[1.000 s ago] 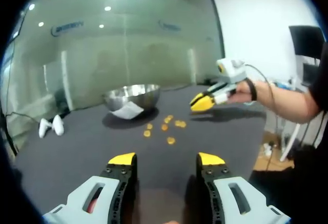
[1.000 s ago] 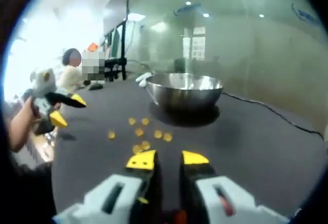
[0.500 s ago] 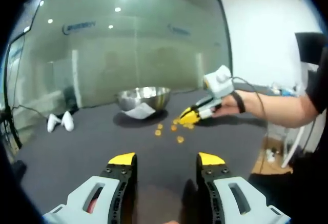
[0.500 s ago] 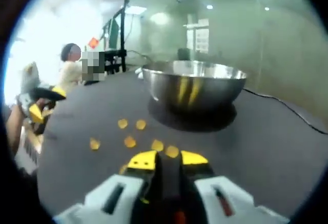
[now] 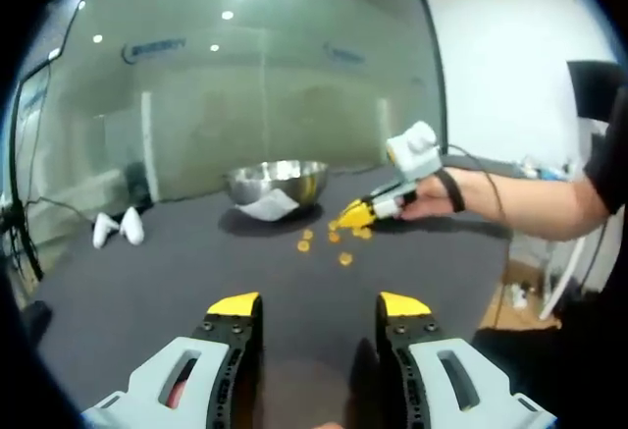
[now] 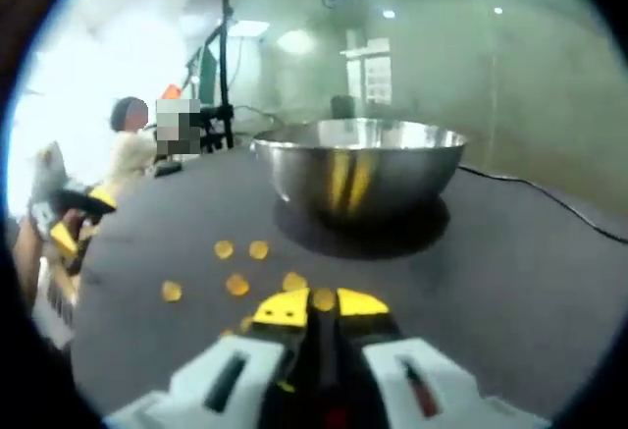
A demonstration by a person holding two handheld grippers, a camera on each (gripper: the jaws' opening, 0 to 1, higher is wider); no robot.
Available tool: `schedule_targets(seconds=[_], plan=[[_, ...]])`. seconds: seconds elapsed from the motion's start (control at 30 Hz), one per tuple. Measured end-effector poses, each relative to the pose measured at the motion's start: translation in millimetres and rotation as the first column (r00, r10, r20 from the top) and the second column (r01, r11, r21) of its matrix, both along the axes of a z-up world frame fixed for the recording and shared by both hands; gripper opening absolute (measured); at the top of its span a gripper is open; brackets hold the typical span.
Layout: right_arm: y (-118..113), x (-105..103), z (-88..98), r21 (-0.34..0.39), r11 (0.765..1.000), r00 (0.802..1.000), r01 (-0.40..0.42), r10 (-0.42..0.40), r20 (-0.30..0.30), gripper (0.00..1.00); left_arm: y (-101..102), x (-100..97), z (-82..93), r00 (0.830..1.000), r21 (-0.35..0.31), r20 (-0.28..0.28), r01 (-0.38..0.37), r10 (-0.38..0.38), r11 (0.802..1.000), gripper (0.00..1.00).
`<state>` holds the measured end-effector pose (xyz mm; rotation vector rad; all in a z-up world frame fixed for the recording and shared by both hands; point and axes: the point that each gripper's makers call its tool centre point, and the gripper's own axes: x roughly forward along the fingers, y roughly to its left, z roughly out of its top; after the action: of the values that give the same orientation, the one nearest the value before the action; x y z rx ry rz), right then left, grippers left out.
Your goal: Pick up the QQ candy scattered on the table and place it into the stainless steel bowl on the table
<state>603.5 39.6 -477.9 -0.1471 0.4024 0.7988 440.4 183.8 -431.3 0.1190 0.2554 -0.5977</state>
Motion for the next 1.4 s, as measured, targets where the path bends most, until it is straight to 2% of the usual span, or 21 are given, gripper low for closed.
schedule_targets(seconds=[0.07, 0.1, 0.13, 0.37, 0.47, 0.6, 0.67, 0.7, 0.77, 0.87, 1.0, 1.1, 1.2, 1.37, 1.4], plan=[[0, -3, 5.8, 0.034, 0.999, 1.000, -0.011, 0.011, -0.002, 0.10, -3, -1.5, -0.5, 1.000, 0.000, -0.002, 0.011, -0.011, 1.000, 0.47], [0, -7, 15.7, 0.085, 0.996, 1.000, -0.007, 0.008, -0.008, 0.10, -4, -2.0, -0.6, 1.000, 0.001, -0.001, 0.015, -0.015, 1.000, 0.47], [-2, -9, 23.1, 0.106, 0.994, 1.000, -0.008, 0.009, -0.001, 0.10, -4, -2.1, -0.6, 1.000, 0.001, -0.001, 0.016, -0.016, 1.000, 0.47], [-13, -19, 85.5, 0.201, 0.980, 0.995, -0.003, -0.018, 0.102, 0.10, -15, 0.1, 0.2, 0.999, 0.013, 0.016, 0.043, -0.043, 0.999, 0.47], [-7, -16, 111.1, 0.229, 0.973, 0.990, -0.031, -0.002, 0.141, 0.10, -18, 2.9, 2.1, 0.999, -0.018, 0.025, 0.036, -0.035, 0.999, 0.47], [3, 11, 129.3, 0.210, 0.977, 0.985, 0.016, -0.051, 0.163, 0.10, -25, 2.5, 0.3, 0.999, -0.032, 0.025, 0.043, -0.042, 0.999, 0.47], [3, 26, 133.2, 0.209, 0.976, 0.984, 0.069, -0.101, 0.146, 0.10, -28, 0.9, -1.1, 0.999, -0.024, 0.023, 0.049, -0.048, 0.999, 0.47], [5, 34, 134.5, 0.219, 0.971, 0.985, 0.094, -0.123, 0.119, 0.10, -30, -0.4, -2.3, 0.998, -0.020, 0.020, 0.052, -0.052, 0.998, 0.47], [11, 55, 139.8, 0.240, 0.966, 0.985, 0.094, -0.125, 0.118, 0.10, -34, -6.0, -6.5, 0.997, -0.002, 0.009, 0.071, -0.071, 0.997, 0.47], [23, 71, 148.3, 0.237, 0.966, 0.980, 0.107, -0.142, 0.138, 0.10, -35, -11.3, -8.0, 0.997, 0.022, 0.012, 0.081, -0.081, 0.996, 0.47], [29, 83, 153.0, 0.250, 0.962, 0.979, 0.106, -0.146, 0.143, 0.09, -31, -9.8, -5.9, 0.998, 0.006, 0.010, 0.065, -0.065, 0.998, 0.47], [29, 84, 156.3, 0.282, 0.954, 0.982, 0.098, -0.139, 0.129, 0.11, -31, -7.6, -5.4, 0.998, -0.003, 0.006, 0.063, -0.063, 0.998, 0.47], [25, 82, 157.9, 0.299, 0.949, 0.983, 0.098, -0.140, 0.120, 0.27, -32, -6.3, -6.9, 0.998, -0.005, 0.004, 0.069, -0.069, 0.998, 0.47], [9, 75, 156.3, 0.339, 0.935, 0.983, 0.102, -0.146, 0.107, 0.25, -36, -4.7, -10.2, 0.997, -0.004, -0.001, 0.077, -0.077, 0.997, 0.48], [9, 66, 155.0, 0.339, 0.934, 0.983, 0.108, -0.152, 0.105, 0.25, -36, -4.5, -10.7, 0.997, -0.004, -0.004, 0.077, -0.077, 0.997, 0.48]])
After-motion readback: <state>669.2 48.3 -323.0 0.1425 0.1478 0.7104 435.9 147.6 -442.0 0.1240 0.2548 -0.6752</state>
